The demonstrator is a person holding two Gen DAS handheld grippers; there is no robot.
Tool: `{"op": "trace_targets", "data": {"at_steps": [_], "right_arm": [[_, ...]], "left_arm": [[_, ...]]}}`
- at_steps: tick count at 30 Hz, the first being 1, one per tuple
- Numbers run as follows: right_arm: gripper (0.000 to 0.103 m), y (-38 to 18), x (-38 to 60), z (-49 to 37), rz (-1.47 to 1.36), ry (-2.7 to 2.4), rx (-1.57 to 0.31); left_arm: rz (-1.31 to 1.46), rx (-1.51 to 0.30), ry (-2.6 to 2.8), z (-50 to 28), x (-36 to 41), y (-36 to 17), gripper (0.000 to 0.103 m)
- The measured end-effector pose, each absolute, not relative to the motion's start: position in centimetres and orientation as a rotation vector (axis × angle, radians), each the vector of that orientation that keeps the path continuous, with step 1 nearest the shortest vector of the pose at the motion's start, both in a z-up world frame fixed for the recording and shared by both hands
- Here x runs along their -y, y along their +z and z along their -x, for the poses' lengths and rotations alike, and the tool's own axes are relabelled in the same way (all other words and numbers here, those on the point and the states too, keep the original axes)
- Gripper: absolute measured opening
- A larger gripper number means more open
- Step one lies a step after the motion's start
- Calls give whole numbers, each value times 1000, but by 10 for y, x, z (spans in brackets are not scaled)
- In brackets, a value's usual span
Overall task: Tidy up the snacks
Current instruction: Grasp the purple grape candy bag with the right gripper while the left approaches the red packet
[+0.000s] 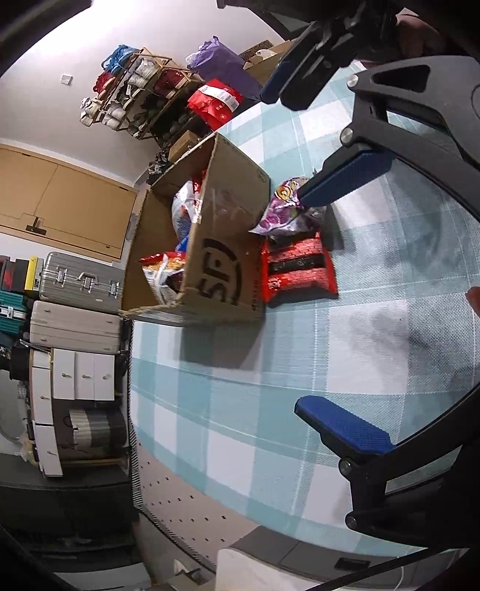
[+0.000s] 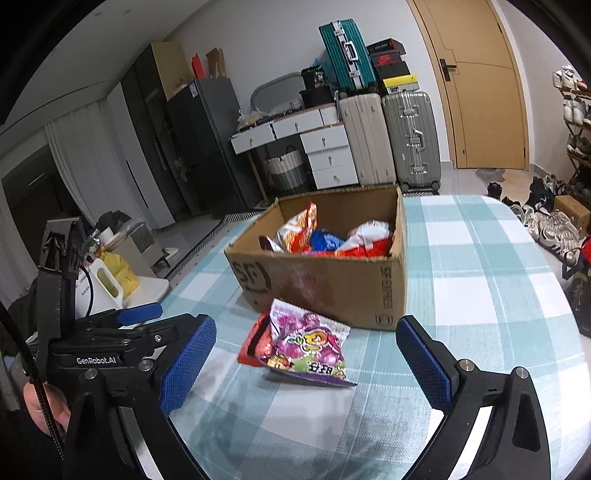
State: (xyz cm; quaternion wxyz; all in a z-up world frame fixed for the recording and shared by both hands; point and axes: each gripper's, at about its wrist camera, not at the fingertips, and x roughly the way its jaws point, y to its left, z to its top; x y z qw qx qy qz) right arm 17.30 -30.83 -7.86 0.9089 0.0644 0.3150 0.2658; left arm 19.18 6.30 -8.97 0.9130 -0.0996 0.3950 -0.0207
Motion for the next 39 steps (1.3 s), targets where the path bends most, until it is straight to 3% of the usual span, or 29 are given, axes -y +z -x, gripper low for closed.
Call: {"op": "trace_targets", "data": {"at_steps": [29,39], "right_arm": [[100,-162,271,-245,-170,613,-856],[71,-174,257,-254,-177,651,-916]], "left_arm": [[287,-896,-39,-201,-81,-148,102],[296,-921,-25,-206,-88,-157,102]]}}
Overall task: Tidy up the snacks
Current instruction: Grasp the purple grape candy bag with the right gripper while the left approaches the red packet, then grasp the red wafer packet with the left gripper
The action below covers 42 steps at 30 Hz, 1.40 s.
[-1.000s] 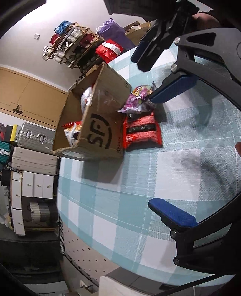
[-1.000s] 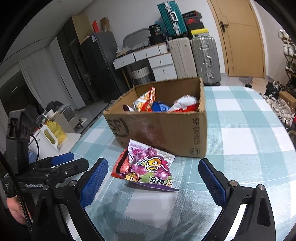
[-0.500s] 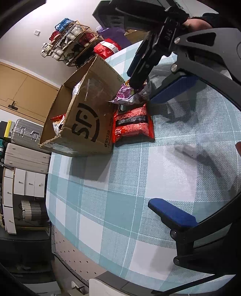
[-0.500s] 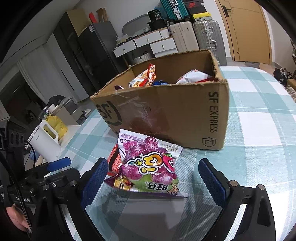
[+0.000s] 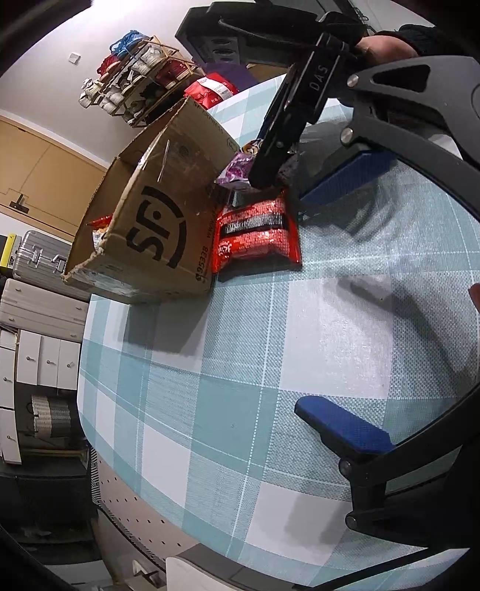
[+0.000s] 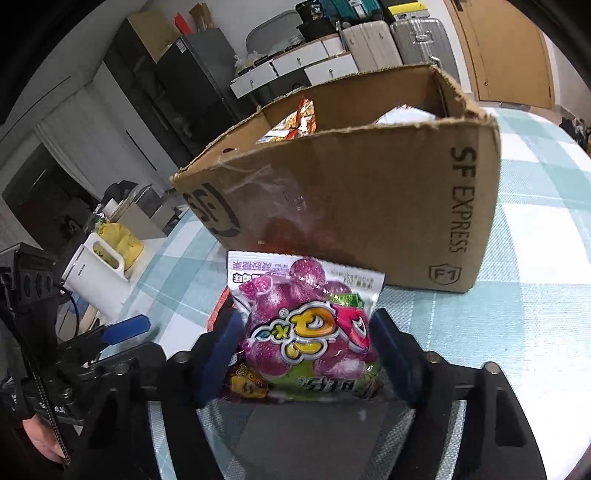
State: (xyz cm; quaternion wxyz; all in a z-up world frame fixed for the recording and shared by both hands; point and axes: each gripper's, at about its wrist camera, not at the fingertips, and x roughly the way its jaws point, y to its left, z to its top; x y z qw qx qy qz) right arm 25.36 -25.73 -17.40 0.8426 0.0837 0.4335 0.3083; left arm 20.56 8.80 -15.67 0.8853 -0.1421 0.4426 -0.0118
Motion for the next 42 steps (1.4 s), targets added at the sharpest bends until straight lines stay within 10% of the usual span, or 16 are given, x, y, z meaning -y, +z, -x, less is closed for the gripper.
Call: {"op": "trace_targets", "data": {"at_steps": [42], "right_arm": [[62,-139,352,-189,-245,523,-757]], "left_arm": [[170,-956,-36,-245,-43,-152,102]]}}
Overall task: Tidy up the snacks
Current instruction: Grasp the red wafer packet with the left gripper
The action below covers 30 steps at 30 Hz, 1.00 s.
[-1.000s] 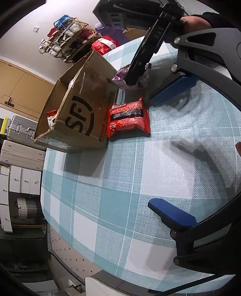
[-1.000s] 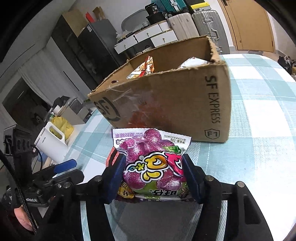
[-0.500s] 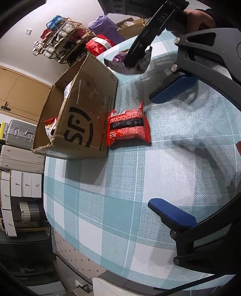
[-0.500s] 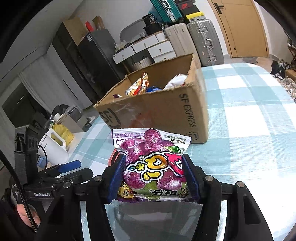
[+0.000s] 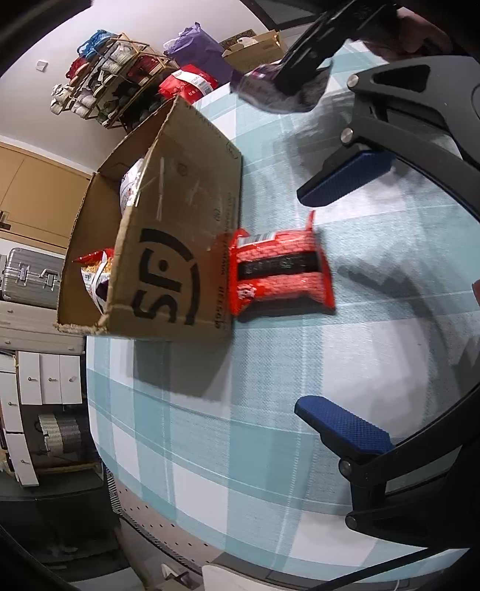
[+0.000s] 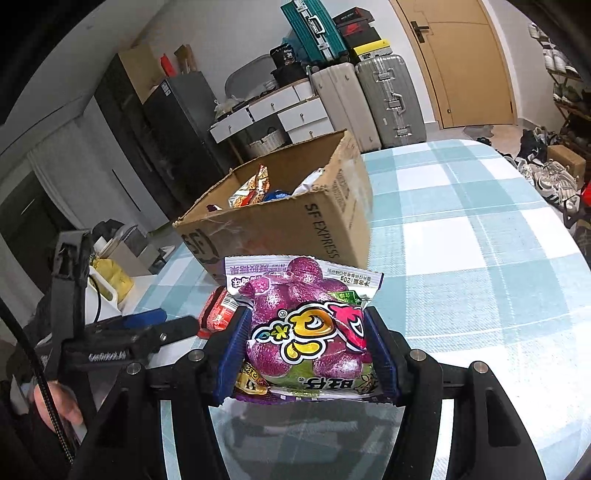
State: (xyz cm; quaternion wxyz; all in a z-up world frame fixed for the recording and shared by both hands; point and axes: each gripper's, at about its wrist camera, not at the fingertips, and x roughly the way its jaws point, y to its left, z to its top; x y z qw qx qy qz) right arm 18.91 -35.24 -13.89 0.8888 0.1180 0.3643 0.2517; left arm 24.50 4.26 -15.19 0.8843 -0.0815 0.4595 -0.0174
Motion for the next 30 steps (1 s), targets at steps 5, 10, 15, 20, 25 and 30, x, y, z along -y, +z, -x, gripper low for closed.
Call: {"op": "trace_targets", "data": {"at_steps": [5,10,15,20,25,30], "right_arm": [[61,-137,361,-184,-258,509,-746],[61,-137,370,-177,-270,493,-740],[62,-137,382,-171,-282,469,-744],[62,-135,387,-164,-286,458,-742],[61,-132,389,-158,-284,453,-738],[62,-129,386,-158,-280,456,-737]], "left_arm": [[166,-972,-37,-261,-38,-157,102],[159,-989,-17,-276,-34,-163,102],[153,-995,-8,-285,-33,-169,102],[150,-993,-22,-289,-32,-171,101],[145,-1004,-61,-290,-27,-171,67],[162,-1012,-126,-288,-25,-170,40]]}}
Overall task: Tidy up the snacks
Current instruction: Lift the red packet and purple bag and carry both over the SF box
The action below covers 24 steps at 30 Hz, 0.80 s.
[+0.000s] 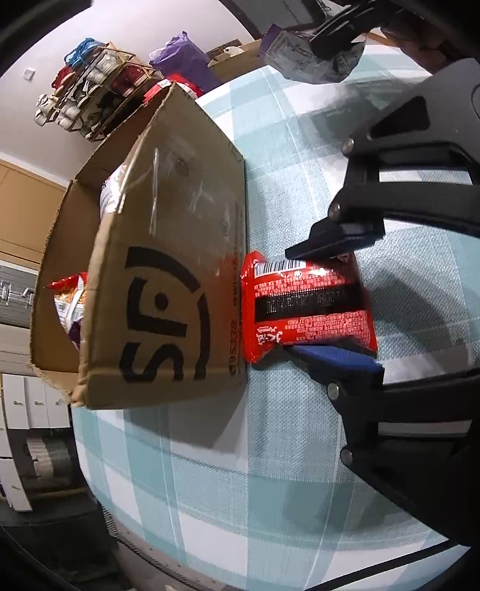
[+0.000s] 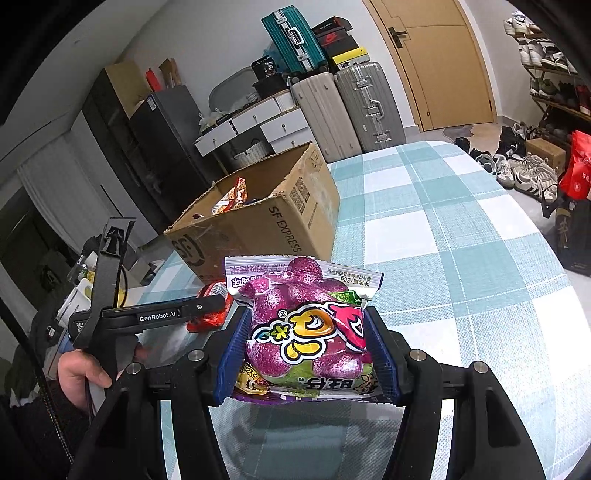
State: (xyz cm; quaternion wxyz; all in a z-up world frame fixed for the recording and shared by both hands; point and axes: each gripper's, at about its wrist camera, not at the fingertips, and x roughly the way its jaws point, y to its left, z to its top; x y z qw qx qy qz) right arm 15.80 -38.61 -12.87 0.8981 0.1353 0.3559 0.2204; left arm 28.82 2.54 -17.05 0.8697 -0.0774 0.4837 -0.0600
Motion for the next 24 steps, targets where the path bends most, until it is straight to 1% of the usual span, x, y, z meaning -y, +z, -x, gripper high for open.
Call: {"op": "trace_targets", "data": {"at_steps": [10,24], "right_arm": [[62,-124,378,-158,-272,470,-732],[62,-114,359,-153,-230,499,-718]], "left_arm": [[144,-970,-196,-271,-20,-157,40],[145,-931,-198,-236,-37,-136,40]]}}
